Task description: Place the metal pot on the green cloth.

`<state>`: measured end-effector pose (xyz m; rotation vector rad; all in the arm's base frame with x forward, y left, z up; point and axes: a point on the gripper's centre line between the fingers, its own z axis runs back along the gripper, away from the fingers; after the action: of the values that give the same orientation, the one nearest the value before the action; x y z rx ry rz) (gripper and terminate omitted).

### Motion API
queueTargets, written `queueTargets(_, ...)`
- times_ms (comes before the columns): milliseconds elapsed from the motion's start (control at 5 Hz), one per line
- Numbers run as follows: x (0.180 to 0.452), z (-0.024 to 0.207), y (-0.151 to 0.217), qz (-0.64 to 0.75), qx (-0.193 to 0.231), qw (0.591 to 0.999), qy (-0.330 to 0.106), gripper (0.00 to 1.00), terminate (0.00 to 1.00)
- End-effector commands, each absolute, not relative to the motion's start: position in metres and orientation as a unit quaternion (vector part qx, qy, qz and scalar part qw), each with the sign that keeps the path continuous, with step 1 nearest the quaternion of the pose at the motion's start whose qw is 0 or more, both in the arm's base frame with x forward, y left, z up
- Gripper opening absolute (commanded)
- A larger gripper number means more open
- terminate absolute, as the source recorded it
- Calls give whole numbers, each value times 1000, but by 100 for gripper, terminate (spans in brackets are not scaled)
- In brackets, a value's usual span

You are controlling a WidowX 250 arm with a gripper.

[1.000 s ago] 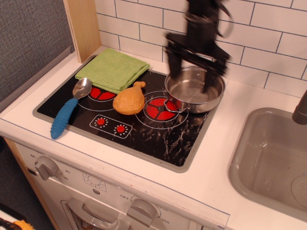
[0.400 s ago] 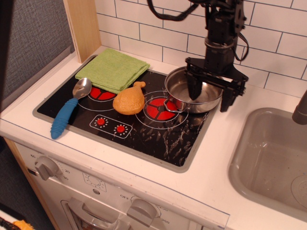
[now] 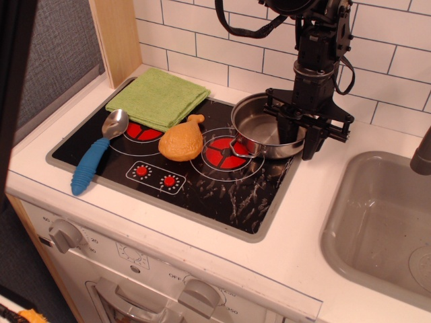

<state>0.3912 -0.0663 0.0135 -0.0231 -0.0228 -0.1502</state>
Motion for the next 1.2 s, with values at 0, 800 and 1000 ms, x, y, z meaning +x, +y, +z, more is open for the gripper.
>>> queueTargets(0, 396, 34, -76, -90, -3, 995, -36, 0, 0)
queueTargets(800, 390, 118, -3, -52, 20, 991, -121, 0, 0)
queueTargets(1000, 386, 112, 34, -20, 24, 993, -113, 0, 0)
